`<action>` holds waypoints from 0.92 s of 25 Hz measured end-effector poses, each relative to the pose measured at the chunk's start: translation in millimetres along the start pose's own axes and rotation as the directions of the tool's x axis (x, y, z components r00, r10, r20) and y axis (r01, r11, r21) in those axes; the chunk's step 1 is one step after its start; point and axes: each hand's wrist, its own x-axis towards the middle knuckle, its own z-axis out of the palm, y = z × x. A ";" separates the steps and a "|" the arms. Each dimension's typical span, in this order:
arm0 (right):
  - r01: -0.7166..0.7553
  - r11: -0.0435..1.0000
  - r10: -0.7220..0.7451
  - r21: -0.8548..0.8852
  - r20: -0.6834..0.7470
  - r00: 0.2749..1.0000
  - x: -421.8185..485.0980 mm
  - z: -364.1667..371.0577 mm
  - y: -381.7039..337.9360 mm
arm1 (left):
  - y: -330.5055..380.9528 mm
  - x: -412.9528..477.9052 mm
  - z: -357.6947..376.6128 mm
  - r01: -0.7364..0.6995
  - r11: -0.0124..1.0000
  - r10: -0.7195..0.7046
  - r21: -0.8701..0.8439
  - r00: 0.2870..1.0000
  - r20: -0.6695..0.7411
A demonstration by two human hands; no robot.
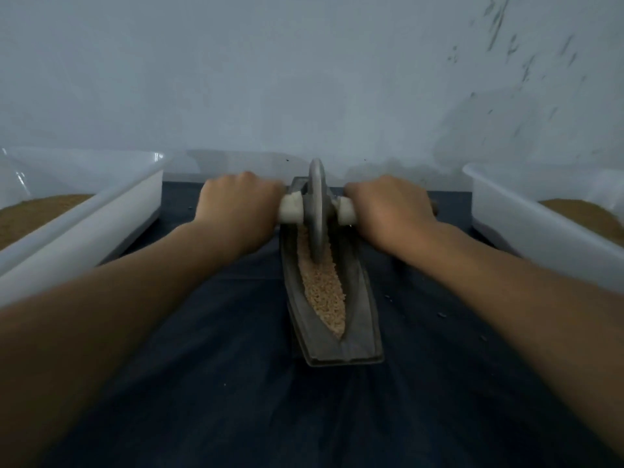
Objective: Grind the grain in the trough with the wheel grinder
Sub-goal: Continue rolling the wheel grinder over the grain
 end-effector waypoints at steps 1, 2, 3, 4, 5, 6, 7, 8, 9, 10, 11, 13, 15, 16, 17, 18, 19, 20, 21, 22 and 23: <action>0.063 0.998 -0.063 -0.015 -0.048 0.997 -16.5 -4.0 4.7 | -5.9 -16.4 -0.7 -0.047 0.999 0.047 -0.013 0.999 -0.028; 0.113 0.993 -0.117 -0.042 -0.129 0.985 -36.7 -7.1 8.1 | -10.0 -36.1 -2.8 -0.104 0.995 0.103 -0.002 0.990 -0.098; 0.141 0.988 -0.151 -0.069 -0.182 0.972 -57.1 -13.6 9.3 | -13.5 -55.1 -8.3 -0.146 0.989 0.149 0.030 0.975 -0.163; 0.164 0.985 -0.174 -0.060 -0.248 0.953 -68.7 -18.0 11.9 | -18.0 -64.8 -12.8 -0.181 0.983 0.185 0.040 0.950 -0.251; 0.170 0.984 -0.180 -0.060 -0.280 0.943 -70.8 -19.1 13.7 | -20.8 -64.0 -13.3 -0.199 0.978 0.207 0.055 0.931 -0.300; 0.148 0.985 -0.165 -0.083 -0.270 0.949 -65.9 -16.4 12.4 | -19.0 -58.8 -10.8 -0.180 0.982 0.190 0.061 0.944 -0.270; 0.116 0.986 -0.143 -0.123 -0.240 0.960 -59.2 -9.7 6.9 | -13.8 -52.2 -5.5 -0.125 0.989 0.137 0.074 0.970 -0.199; 0.064 0.987 -0.099 -0.148 -0.241 0.965 -42.4 -0.9 2.5 | -7.9 -40.9 2.3 -0.053 0.996 0.064 0.075 0.986 -0.152; 0.006 0.993 -0.034 -0.119 -0.231 0.972 -21.2 5.4 -1.4 | -2.2 -21.8 9.2 0.020 0.999 -0.015 0.038 0.992 -0.126; -0.050 0.994 0.030 -0.099 -0.192 0.981 -0.8 9.0 -4.5 | 1.3 -4.2 11.7 0.067 0.998 -0.067 0.005 0.995 -0.072; -0.071 0.994 0.057 -0.085 -0.154 0.986 17.7 9.2 -7.8 | 1.8 12.0 12.4 0.103 0.994 -0.104 -0.022 0.995 -0.015; -0.046 0.996 0.039 -0.074 -0.092 0.995 32.6 5.6 -7.8 | -0.6 22.4 12.8 0.101 0.993 -0.097 -0.062 0.994 0.056; 0.037 0.998 -0.040 -0.042 -0.066 0.997 9.5 -0.4 -0.9 | -7.3 1.6 10.3 0.031 0.997 -0.028 -0.071 0.999 0.037; 0.089 0.995 -0.093 -0.047 -0.099 0.991 -9.7 -0.1 3.2 | -11.0 -15.2 11.9 -0.028 0.998 0.026 -0.056 0.998 -0.051; 0.126 0.990 -0.134 -0.061 -0.150 0.980 -32.0 0.5 5.5 | -12.9 -34.3 8.8 -0.087 0.996 0.086 -0.007 0.986 -0.145; 0.147 0.987 -0.157 -0.066 -0.190 0.969 -50.3 -1.2 7.9 | -14.5 -47.3 4.3 -0.147 0.989 0.149 0.025 0.963 -0.223; 0.160 0.986 -0.165 -0.044 -0.244 0.956 -60.4 -1.2 11.7 | -17.1 -49.1 -0.5 -0.188 0.981 0.194 0.046 0.937 -0.290; 0.150 0.988 -0.153 -0.033 -0.289 0.945 -61.5 3.6 15.0 | -17.3 -44.4 -1.0 -0.194 0.978 0.207 0.073 0.930 -0.302; 0.133 0.990 -0.139 -0.042 -0.324 0.936 -56.3 9.8 13.9 | -14.1 -38.5 0.3 -0.153 0.984 0.173 0.094 0.951 -0.255; 0.097 0.992 -0.119 -0.080 -0.339 0.933 -43.3 16.9 10.5 | -8.5 -30.7 6.1 -0.108 0.987 0.131 0.121 0.971 -0.201; 0.051 0.993 -0.083 -0.105 -0.329 0.941 -23.5 21.9 6.2 | -3.6 -16.0 11.0 -0.052 0.993 0.069 0.109 0.984 -0.166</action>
